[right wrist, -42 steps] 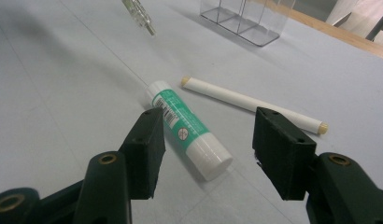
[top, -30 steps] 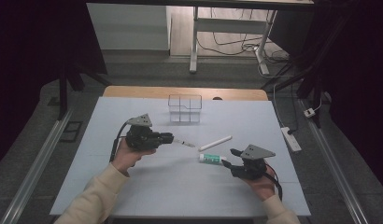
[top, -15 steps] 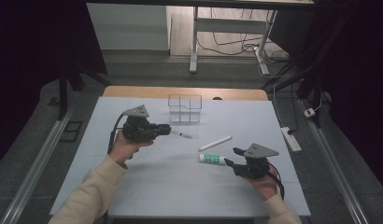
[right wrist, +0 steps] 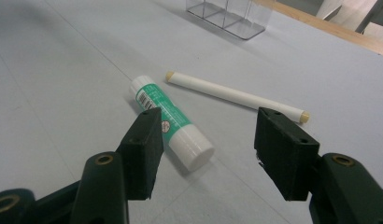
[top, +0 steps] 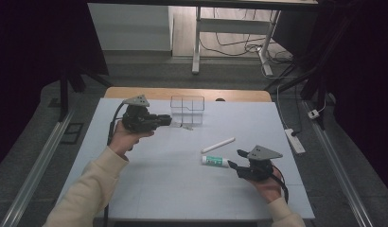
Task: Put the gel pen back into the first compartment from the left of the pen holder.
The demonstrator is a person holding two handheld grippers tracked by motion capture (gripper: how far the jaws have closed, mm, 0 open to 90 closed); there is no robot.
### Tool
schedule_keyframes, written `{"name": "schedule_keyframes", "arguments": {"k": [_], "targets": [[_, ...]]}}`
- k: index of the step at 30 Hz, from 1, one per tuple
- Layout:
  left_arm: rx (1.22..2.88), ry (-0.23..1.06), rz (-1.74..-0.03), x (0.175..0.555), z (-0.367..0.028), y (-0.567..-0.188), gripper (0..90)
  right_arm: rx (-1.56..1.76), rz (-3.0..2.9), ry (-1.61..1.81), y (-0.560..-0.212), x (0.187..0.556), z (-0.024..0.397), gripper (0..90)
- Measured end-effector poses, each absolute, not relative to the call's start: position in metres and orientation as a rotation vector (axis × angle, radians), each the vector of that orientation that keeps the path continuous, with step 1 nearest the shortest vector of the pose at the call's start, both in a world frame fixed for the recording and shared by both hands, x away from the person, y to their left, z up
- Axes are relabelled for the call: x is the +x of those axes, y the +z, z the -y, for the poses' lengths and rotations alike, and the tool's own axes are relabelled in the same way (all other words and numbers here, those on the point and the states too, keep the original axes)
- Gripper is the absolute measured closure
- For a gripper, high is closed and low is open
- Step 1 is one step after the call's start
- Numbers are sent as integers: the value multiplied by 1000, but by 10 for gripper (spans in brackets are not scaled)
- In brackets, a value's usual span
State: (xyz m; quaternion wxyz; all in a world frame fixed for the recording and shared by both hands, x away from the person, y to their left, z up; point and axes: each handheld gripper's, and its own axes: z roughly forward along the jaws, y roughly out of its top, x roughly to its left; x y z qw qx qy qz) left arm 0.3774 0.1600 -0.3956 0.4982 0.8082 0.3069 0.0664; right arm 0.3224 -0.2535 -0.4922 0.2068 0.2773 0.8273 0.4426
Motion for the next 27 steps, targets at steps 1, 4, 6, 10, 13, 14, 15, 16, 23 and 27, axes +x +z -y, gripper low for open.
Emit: {"name": "schedule_keyframes", "arguments": {"k": [1,4,6,10,13,14,15,16,23,27], "targets": [[1957,162,-746,379,-160,-394,795,773,-2305,1231,-493,323,254,414],[1956,174,-757,383,-161,-389,795,776,-2306,1228,-493,323,254,413],[1955,182,-762,385,-162,-386,794,777,-2301,1230,-492,322,254,413],[1955,198,-784,392,-164,-382,794,771,-2308,1221,-493,322,253,412],[1958,204,-804,399,-166,-381,794,773,-2314,1215,-493,323,253,411],[1959,204,-814,402,-167,-381,795,773,-2315,1215,-494,323,253,411],[1960,208,-819,403,-167,-381,794,773,-2315,1215,-494,323,253,411],[1963,212,-828,406,-168,-380,794,773,-2315,1214,-494,323,253,411],[1966,229,-871,420,-172,-377,794,769,-2319,1203,-495,323,253,410],[1961,241,-891,428,-174,-374,794,770,-2319,1203,-495,323,252,409]]}}
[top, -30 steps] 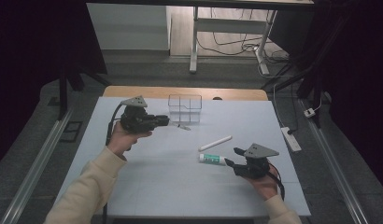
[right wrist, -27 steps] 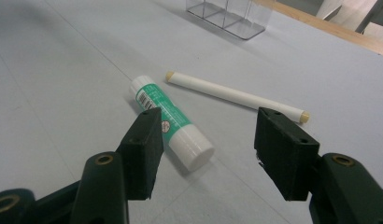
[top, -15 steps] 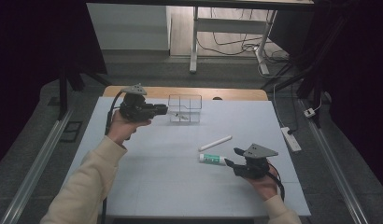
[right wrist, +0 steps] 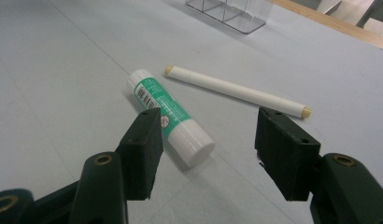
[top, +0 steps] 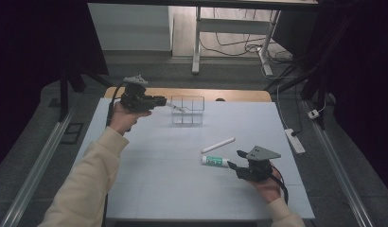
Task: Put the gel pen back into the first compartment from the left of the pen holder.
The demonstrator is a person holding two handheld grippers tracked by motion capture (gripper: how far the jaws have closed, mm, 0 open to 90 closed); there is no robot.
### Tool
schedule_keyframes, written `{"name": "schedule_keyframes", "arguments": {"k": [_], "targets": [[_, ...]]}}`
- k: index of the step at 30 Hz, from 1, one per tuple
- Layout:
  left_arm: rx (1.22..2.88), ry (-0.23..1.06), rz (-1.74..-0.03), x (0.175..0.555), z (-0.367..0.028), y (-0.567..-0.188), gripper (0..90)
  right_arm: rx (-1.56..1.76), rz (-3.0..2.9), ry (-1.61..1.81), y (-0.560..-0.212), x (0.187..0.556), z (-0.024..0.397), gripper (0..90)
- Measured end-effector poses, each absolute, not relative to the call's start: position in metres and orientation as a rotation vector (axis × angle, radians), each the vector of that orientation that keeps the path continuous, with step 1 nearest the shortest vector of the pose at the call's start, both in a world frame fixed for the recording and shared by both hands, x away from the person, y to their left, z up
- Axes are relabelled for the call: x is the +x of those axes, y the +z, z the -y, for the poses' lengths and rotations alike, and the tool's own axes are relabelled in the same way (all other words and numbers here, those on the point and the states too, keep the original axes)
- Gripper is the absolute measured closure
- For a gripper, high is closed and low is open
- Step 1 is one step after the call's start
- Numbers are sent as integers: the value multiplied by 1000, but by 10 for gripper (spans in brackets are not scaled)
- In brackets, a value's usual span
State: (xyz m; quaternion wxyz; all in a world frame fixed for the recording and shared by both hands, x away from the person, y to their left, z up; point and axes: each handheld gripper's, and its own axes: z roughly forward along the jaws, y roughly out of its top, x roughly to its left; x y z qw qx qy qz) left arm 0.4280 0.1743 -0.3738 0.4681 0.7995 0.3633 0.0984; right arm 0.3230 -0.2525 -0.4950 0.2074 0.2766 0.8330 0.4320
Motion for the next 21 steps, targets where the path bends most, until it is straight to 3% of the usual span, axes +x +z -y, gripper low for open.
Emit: {"name": "schedule_keyframes", "arguments": {"k": [21], "targets": [[1999,294,-1004,468,-175,-371,793,795,-2324,1196,-498,321,255,408]]}}
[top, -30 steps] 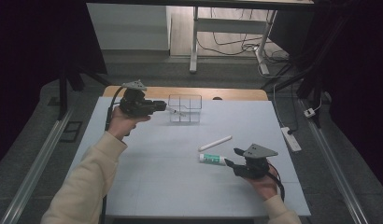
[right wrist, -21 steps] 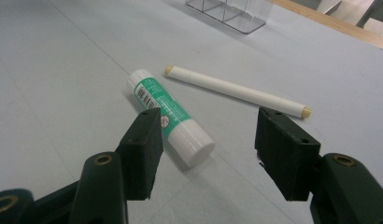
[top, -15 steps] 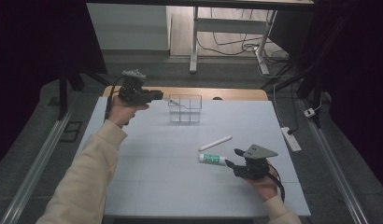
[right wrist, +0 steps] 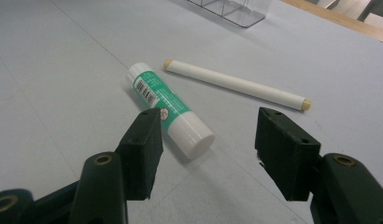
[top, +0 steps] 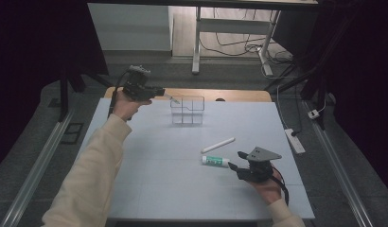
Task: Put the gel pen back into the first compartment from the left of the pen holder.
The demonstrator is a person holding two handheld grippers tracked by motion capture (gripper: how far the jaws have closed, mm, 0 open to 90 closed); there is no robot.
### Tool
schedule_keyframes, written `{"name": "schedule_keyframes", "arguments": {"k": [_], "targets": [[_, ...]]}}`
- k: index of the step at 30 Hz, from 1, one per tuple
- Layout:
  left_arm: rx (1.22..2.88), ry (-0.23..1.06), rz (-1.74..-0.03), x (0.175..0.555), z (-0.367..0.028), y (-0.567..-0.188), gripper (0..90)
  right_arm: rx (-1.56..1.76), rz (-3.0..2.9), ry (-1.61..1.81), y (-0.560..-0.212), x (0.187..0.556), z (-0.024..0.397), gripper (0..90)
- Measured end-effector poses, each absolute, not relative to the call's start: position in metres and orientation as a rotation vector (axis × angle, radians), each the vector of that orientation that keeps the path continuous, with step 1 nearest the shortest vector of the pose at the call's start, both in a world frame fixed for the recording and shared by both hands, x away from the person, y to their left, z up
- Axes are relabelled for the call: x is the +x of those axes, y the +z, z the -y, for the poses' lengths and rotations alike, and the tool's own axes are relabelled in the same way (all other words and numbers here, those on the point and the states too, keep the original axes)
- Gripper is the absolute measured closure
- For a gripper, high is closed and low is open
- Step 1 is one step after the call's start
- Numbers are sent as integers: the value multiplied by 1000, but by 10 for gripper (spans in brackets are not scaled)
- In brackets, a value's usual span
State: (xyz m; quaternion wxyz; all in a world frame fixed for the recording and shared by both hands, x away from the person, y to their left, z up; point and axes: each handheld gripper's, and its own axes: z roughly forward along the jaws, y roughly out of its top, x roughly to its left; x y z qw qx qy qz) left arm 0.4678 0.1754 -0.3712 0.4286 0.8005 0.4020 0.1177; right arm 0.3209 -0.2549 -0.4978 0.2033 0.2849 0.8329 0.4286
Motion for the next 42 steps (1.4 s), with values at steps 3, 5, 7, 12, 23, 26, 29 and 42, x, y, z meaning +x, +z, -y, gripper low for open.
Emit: {"name": "schedule_keyframes", "arguments": {"k": [3,5,7,12,23,26,29,42], "targets": [[2005,297,-1017,473,-174,-375,791,793,-2326,1194,-499,322,255,408],[1995,299,-1035,476,-173,-379,783,796,-2328,1189,-499,322,255,407],[1954,296,-1054,480,-171,-385,692,794,-2330,1186,-499,322,255,405],[1923,316,-1048,479,-169,-392,436,794,-2332,1185,-499,322,256,403],[1923,310,-990,460,-177,-402,422,788,-2333,1176,-501,324,255,401],[1928,304,-971,454,-177,-405,430,786,-2337,1170,-501,324,254,401],[1936,302,-961,449,-177,-408,432,783,-2341,1171,-501,325,254,401],[1952,284,-921,421,-183,-423,451,778,-2336,1174,-500,325,254,401]]}}
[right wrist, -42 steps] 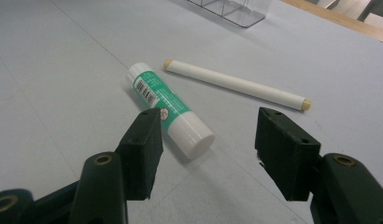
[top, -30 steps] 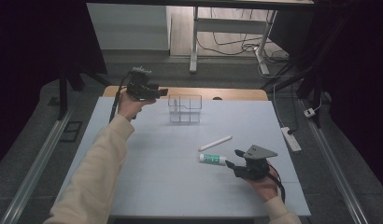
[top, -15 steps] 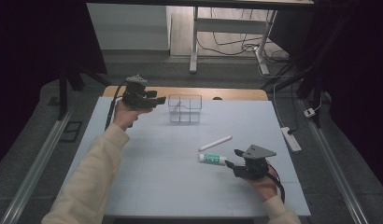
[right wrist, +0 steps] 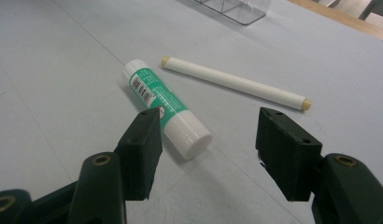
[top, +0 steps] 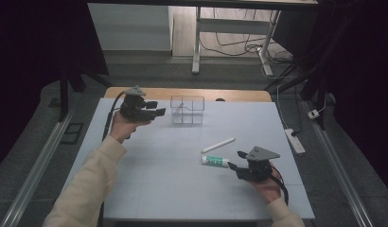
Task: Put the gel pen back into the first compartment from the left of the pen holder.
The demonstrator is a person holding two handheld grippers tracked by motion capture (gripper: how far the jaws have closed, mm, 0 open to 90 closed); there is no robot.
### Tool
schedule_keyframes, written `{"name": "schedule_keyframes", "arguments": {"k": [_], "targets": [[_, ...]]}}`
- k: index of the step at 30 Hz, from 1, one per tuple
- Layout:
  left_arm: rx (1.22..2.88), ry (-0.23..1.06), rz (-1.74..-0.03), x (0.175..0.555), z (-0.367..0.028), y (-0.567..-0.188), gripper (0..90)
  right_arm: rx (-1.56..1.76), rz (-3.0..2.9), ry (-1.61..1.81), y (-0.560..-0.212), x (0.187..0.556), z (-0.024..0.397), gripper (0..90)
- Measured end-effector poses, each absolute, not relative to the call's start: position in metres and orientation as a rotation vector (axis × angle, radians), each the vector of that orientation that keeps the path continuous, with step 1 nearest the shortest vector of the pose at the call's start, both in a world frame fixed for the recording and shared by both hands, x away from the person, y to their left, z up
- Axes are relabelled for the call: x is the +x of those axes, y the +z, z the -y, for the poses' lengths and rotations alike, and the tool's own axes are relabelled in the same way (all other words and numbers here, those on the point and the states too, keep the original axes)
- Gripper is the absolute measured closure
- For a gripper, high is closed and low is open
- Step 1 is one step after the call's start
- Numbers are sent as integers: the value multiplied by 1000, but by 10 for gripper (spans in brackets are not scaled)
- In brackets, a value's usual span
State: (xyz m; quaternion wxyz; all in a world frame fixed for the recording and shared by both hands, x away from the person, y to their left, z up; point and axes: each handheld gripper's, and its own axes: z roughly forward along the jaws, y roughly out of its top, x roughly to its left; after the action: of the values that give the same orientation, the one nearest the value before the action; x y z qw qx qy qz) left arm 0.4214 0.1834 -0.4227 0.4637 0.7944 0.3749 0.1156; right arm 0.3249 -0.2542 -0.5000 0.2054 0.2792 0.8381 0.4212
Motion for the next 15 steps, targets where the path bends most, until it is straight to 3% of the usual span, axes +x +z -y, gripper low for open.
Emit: {"name": "schedule_keyframes", "arguments": {"k": [15], "targets": [[1971,260,-882,369,-199,-452,449,782,-2324,1180,-498,326,257,401]]}}
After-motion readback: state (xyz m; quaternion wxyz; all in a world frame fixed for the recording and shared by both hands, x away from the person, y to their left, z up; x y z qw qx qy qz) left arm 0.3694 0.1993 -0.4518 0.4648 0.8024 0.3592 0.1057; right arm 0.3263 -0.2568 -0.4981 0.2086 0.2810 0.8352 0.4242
